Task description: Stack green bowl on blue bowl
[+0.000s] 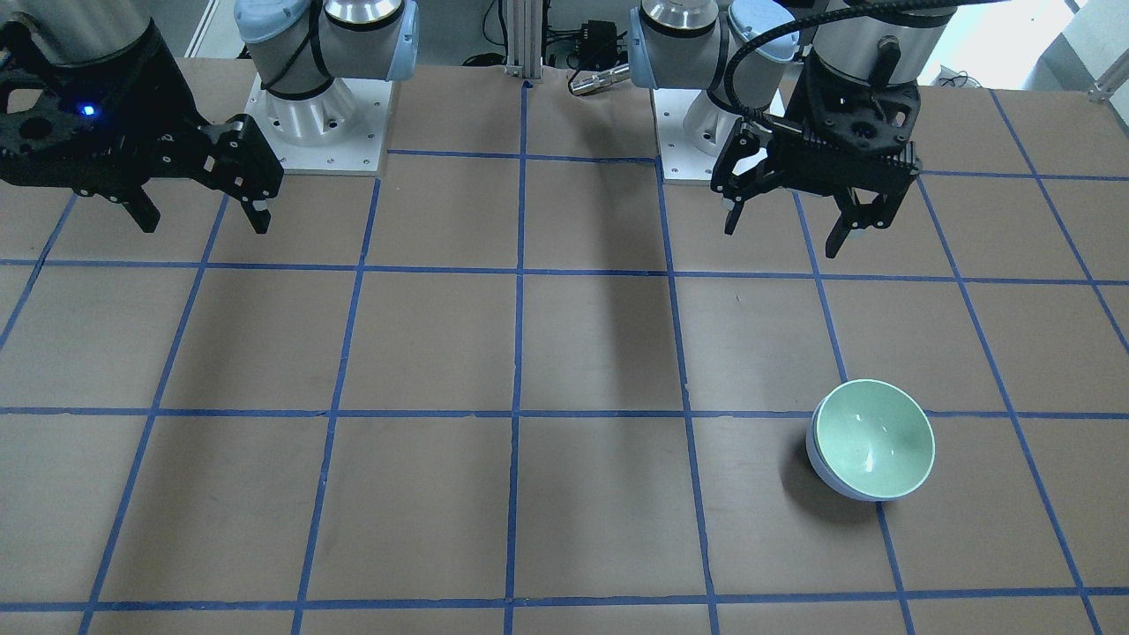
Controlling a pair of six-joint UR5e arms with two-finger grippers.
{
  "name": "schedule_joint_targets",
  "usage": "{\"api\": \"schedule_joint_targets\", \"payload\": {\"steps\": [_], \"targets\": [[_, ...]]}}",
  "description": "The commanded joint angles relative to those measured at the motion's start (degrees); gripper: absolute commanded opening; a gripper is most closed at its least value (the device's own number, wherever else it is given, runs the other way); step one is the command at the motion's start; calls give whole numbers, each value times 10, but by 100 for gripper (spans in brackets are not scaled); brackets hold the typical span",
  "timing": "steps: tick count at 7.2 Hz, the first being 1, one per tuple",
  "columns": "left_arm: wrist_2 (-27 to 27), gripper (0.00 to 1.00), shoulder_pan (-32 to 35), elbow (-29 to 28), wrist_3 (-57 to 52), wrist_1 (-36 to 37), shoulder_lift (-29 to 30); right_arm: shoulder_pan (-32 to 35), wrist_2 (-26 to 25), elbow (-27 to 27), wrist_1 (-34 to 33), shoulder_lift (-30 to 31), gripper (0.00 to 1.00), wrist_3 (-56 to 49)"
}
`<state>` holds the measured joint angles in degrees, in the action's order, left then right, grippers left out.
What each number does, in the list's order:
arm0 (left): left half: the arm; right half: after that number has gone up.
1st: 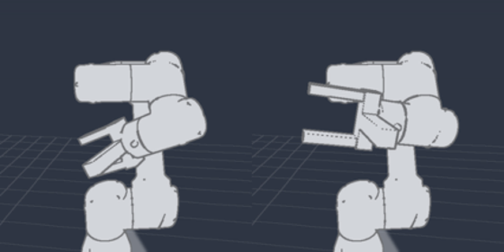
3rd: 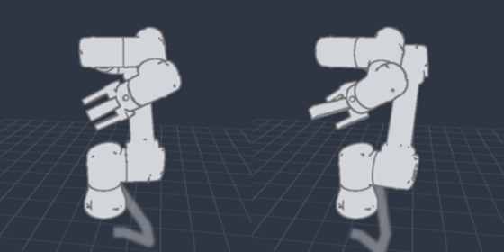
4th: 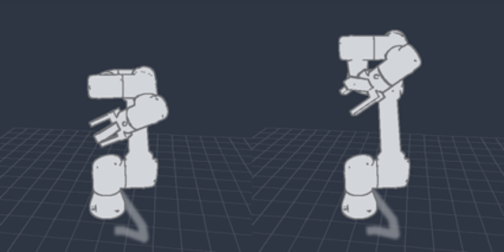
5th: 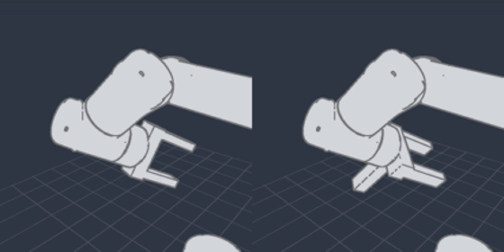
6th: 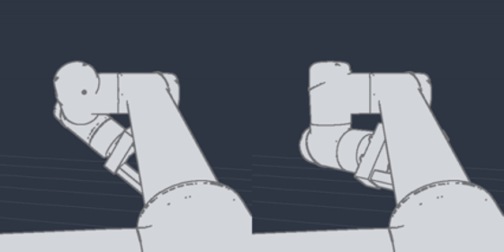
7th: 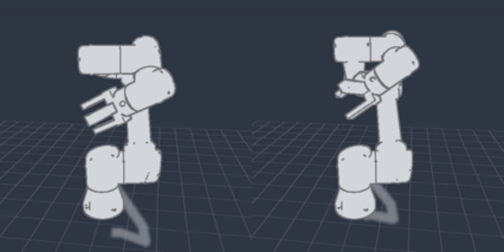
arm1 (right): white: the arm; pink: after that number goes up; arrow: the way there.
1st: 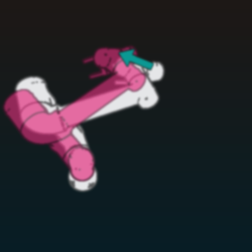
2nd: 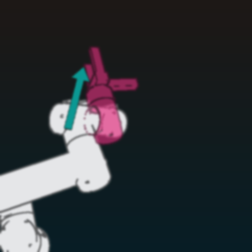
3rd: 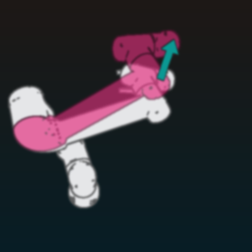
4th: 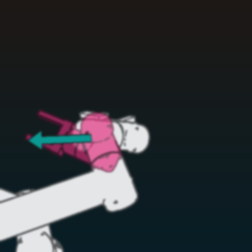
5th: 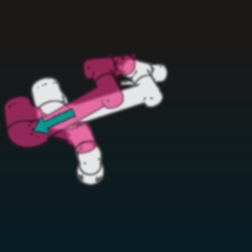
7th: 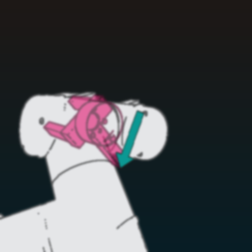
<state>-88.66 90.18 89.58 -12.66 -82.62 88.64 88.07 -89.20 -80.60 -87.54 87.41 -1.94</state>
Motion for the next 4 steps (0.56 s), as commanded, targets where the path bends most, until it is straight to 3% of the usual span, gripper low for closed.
{"api": "schedule_joint_targets", "payload": {"steps": [1,4], "targets": [[-8,100,18,-12,121,-42,5,0,1,0,0,0,100,0],[-12,100,17,-65,133,-120,30,0,1,0,0,0,100,0]]}}
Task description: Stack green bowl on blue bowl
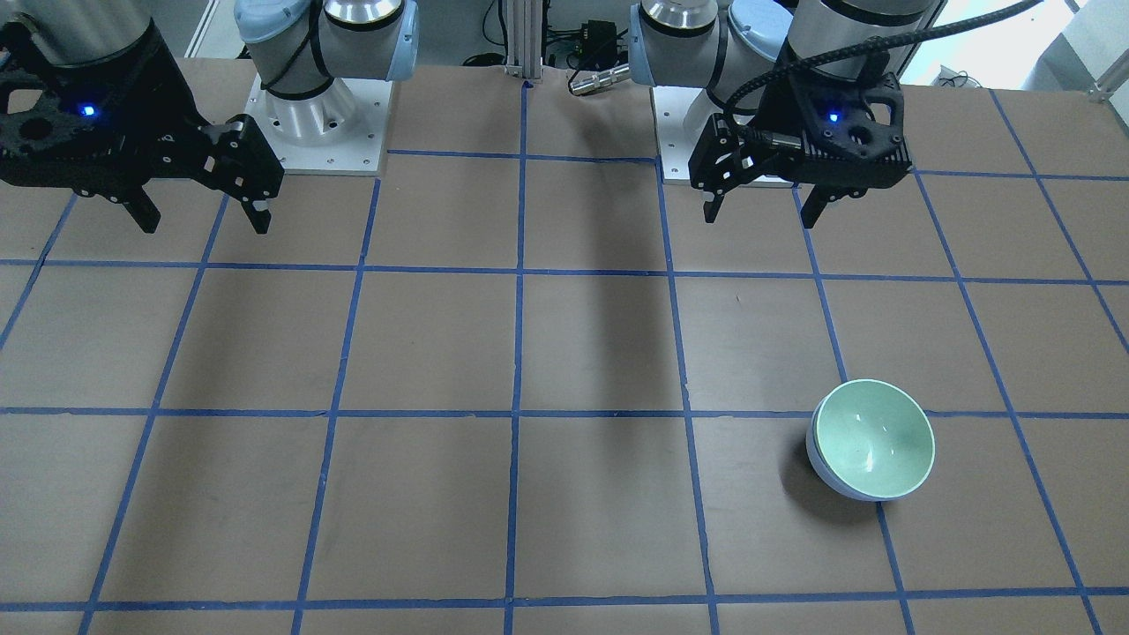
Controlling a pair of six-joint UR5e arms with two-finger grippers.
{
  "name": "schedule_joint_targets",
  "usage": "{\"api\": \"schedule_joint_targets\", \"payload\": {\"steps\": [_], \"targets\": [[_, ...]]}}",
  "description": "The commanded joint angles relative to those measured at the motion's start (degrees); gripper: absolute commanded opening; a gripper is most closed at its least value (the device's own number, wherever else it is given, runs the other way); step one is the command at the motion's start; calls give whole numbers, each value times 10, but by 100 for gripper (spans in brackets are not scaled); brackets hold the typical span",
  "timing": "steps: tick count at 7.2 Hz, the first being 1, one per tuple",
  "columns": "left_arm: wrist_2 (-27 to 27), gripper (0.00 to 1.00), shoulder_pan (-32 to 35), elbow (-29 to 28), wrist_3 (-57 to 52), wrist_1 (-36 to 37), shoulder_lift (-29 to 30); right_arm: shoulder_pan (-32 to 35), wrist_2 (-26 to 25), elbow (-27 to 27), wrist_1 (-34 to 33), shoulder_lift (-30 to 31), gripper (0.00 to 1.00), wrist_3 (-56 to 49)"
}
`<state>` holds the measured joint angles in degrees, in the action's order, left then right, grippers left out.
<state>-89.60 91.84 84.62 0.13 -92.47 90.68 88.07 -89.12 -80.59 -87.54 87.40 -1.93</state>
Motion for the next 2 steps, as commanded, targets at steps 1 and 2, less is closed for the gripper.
{"api": "schedule_joint_targets", "payload": {"steps": [1,2], "targets": [[-2,100,1,-17,3,-19,13,0,0,0,0,0,100,0],[-2,100,0,-18,-2,-17,13,0,-1,0,0,1,100,0]]}}
